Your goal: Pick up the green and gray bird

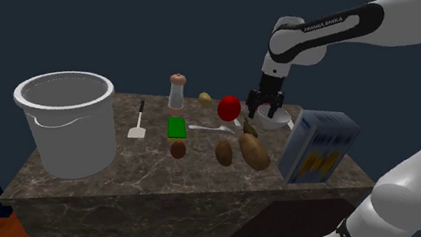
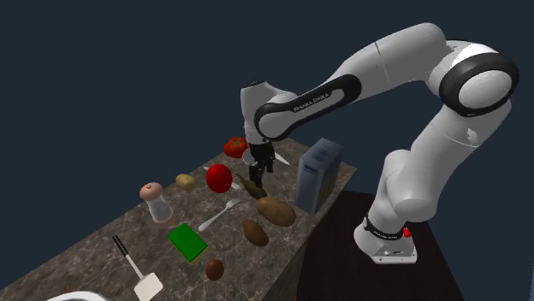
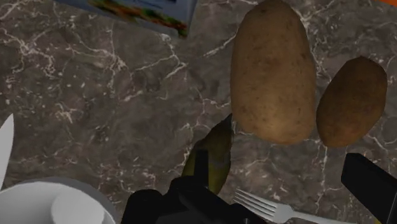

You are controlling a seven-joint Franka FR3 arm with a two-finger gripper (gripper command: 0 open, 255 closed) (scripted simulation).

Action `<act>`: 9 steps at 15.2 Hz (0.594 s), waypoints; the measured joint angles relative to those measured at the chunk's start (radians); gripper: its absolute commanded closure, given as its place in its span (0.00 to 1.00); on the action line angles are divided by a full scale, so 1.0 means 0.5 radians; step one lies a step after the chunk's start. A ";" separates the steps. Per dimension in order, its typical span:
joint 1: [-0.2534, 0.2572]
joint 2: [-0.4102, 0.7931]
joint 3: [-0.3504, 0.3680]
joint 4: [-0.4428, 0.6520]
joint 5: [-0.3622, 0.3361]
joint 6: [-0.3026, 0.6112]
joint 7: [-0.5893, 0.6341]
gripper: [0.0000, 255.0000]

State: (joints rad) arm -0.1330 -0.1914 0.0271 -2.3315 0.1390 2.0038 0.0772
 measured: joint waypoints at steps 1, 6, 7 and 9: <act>-0.009 0.063 -0.005 0.011 0.006 0.054 0.023 0.00; -0.068 0.429 -0.058 0.197 0.036 0.249 0.108 0.00; -0.080 0.482 -0.070 0.218 0.044 0.281 0.124 0.00; -0.095 0.606 -0.086 0.273 0.066 0.357 0.164 0.00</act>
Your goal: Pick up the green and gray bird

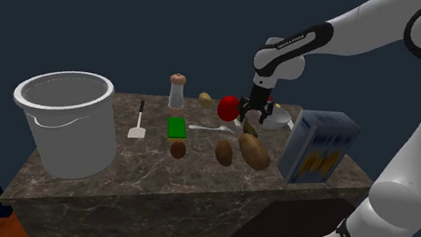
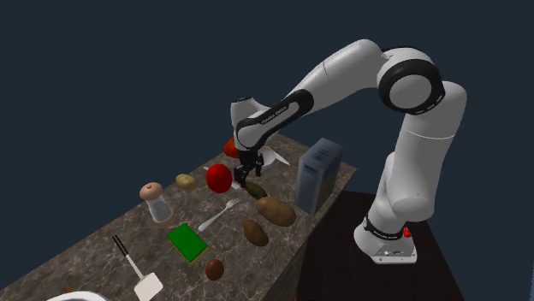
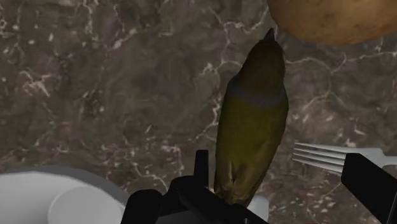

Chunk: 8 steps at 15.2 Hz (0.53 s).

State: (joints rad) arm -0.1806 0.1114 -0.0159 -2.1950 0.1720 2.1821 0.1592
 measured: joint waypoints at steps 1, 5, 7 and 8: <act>-0.008 0.036 -0.008 0.016 0.007 0.021 0.009 0.00; -0.020 0.154 -0.016 0.036 0.027 0.119 -0.004 0.00; -0.020 0.186 -0.014 0.021 0.034 0.166 -0.014 0.00; -0.022 0.207 -0.014 0.012 0.040 0.195 -0.022 0.00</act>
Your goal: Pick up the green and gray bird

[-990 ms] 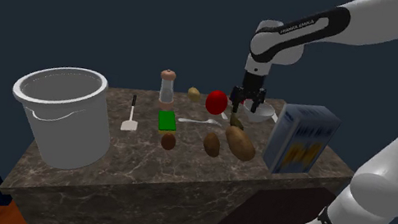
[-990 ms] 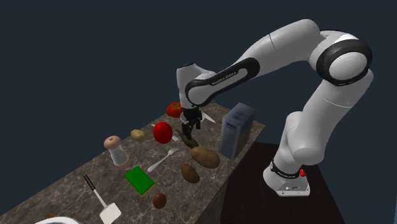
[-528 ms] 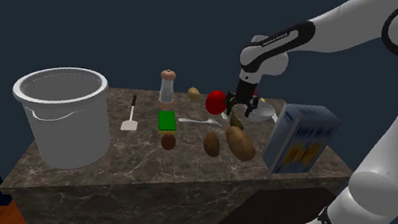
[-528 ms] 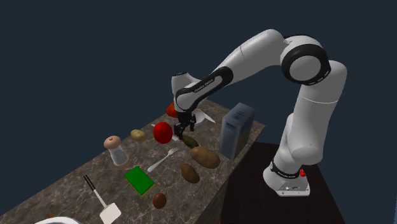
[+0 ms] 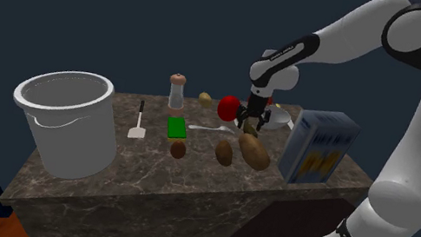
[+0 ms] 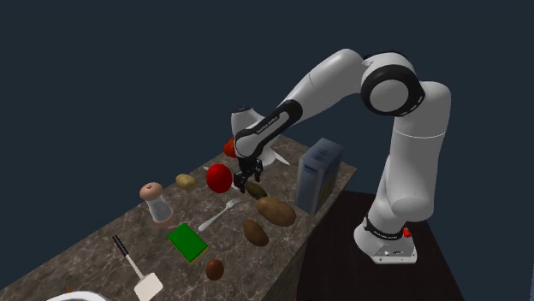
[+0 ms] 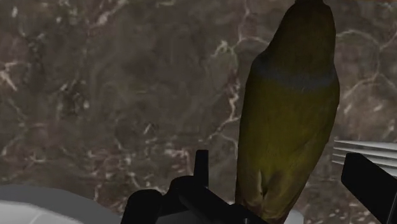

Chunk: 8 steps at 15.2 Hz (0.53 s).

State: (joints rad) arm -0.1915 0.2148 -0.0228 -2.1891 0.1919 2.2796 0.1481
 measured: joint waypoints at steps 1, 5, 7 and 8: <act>0.001 0.015 0.001 -0.003 0.003 0.018 -0.002 0.00; 0.001 0.034 0.003 0.004 0.006 0.032 -0.004 1.00; 0.001 0.035 0.003 0.005 0.006 0.033 -0.004 1.00; 0.001 0.035 0.003 0.005 0.006 0.033 -0.004 1.00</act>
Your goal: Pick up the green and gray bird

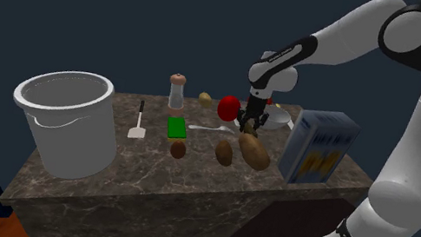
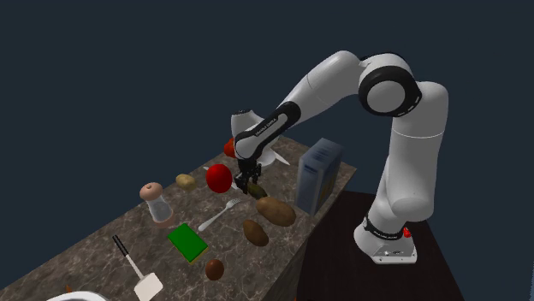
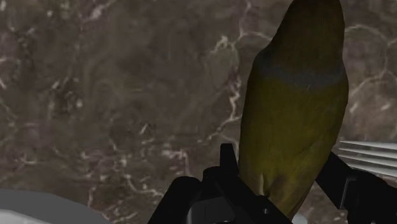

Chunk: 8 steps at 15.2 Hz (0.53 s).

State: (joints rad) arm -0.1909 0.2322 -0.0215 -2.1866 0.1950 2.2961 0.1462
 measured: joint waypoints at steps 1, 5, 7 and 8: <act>0.000 0.000 0.000 0.000 0.000 0.000 0.000 1.00; 0.001 -0.010 0.000 -0.001 -0.002 -0.009 0.004 1.00; 0.002 -0.044 -0.002 0.006 -0.009 -0.051 0.013 1.00; 0.001 -0.060 -0.003 0.012 -0.013 -0.073 0.017 1.00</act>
State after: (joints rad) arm -0.1902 0.2021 -0.0232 -2.1805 0.1883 2.2595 0.1545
